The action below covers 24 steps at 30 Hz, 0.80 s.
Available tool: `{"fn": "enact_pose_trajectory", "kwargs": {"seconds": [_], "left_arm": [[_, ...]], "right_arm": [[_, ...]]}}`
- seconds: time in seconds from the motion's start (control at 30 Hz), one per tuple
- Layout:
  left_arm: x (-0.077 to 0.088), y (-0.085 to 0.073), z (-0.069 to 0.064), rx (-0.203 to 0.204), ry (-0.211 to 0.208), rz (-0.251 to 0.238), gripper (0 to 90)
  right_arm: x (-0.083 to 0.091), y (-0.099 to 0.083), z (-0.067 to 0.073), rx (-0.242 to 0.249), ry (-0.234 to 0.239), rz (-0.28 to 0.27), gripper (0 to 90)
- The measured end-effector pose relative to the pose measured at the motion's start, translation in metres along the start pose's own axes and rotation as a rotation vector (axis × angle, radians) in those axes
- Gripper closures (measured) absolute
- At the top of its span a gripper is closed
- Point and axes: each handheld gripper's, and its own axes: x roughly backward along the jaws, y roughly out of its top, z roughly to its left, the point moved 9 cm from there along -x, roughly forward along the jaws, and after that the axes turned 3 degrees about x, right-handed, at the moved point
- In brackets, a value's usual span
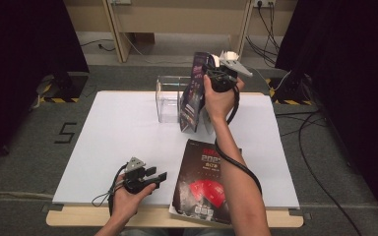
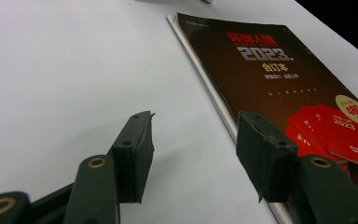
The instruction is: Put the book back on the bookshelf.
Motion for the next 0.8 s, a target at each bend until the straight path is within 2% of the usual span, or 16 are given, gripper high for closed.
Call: {"fn": "enact_pose_trajectory", "kwargs": {"seconds": [0.1,0.3,0.57,0.8], "left_arm": [[-0.001,0.000,-0.001,-0.001,0.000,0.000,45.2],[-0.002,-0.001,-0.003,-0.001,-0.004,0.005,45.2],[-0.002,-0.001,-0.003,0.001,-0.006,0.004,45.2],[-0.002,-0.001,-0.005,-0.001,-0.008,0.002,45.2]], "right_arm": [[0.010,-0.004,-0.006,-0.030,0.002,0.022,78.8],[0.028,-0.014,-0.013,-0.050,-0.012,0.059,76.1],[0.042,-0.030,-0.011,-0.062,-0.006,0.122,72.4],[0.050,-0.033,-0.010,-0.084,0.002,0.150,70.1]]}}
